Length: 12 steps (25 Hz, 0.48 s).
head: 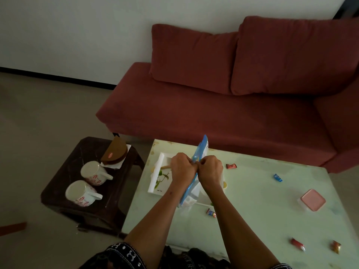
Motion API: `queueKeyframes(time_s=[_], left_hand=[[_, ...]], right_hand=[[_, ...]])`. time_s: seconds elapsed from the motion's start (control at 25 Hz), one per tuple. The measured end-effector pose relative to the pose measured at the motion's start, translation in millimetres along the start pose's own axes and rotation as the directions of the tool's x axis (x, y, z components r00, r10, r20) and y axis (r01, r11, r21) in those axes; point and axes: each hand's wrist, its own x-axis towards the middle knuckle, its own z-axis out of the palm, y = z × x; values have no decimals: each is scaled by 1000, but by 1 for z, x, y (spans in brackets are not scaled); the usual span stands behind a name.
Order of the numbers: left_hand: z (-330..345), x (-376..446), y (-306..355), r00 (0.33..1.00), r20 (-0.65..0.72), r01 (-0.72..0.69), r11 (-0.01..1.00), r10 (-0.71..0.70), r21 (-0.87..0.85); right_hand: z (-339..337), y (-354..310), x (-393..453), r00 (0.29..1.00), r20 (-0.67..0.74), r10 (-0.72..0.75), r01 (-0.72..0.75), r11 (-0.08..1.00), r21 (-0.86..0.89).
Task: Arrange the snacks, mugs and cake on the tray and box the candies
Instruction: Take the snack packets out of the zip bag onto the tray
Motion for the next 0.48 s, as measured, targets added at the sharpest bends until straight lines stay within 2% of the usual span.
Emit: queueKeyframes(time_s=[0.12,0.32,0.4,0.48], left_hand=[[-4,1,-3,993,24,-116,978,113,174],[-10,-1,-4,970,78,-243,947,231,210],[-14,4,-4,958,155,-279,918,243,283],[-21,9,-12,955,184,-286,892,234,350]], right_hand=[[-3,3,0,1000,-4,-10,9,982,-189],[-2,6,-3,993,22,-116,118,961,-251],[-6,12,0,996,56,-71,86,931,-354],[-16,24,7,999,49,17,1,938,-346]])
